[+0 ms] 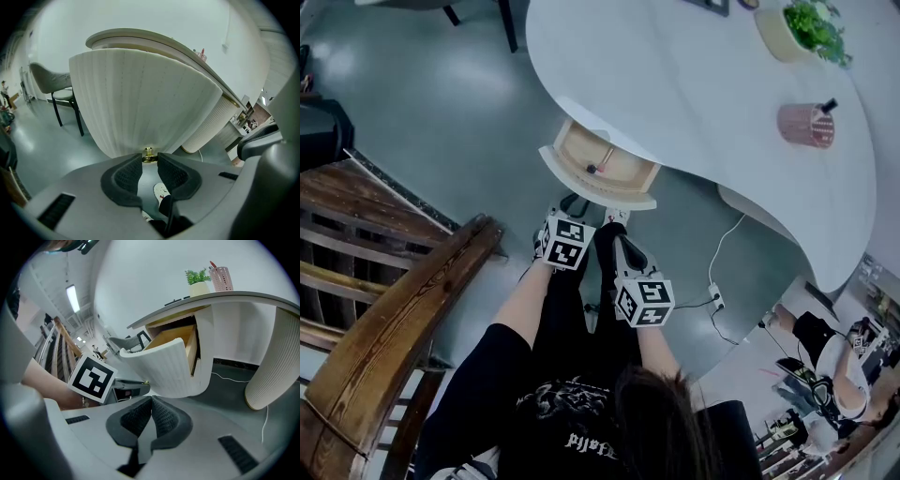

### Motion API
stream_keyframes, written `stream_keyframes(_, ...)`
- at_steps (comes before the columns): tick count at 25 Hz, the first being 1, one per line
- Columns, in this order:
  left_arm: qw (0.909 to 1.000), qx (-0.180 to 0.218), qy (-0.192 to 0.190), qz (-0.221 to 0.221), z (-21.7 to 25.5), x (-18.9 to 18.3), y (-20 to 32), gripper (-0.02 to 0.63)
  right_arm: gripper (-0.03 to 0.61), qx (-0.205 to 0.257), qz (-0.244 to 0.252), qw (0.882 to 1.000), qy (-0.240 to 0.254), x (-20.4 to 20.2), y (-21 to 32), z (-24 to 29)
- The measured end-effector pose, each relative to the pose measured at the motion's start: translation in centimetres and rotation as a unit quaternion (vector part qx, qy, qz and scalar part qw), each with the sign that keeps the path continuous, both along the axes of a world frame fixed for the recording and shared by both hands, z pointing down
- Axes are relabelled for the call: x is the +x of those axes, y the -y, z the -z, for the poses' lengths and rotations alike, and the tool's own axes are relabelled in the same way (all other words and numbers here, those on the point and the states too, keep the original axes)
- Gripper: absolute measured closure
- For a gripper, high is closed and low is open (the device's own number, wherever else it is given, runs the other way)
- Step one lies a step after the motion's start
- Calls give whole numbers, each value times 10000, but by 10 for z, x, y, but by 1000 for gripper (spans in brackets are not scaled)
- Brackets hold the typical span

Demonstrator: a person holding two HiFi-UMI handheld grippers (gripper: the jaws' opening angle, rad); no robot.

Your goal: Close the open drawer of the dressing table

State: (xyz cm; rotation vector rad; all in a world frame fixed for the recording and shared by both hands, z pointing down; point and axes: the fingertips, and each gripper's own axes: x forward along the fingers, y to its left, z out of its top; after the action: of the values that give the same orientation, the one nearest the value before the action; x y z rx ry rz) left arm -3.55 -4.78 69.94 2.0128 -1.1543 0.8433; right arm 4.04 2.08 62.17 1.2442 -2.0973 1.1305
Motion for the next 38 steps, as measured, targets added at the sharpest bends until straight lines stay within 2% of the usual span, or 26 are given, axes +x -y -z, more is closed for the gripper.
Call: stream_keyframes(38, 9999, 83, 116, -93, 4, 18, 52, 499, 552, 121, -58, 9999, 80, 16, 43, 15)
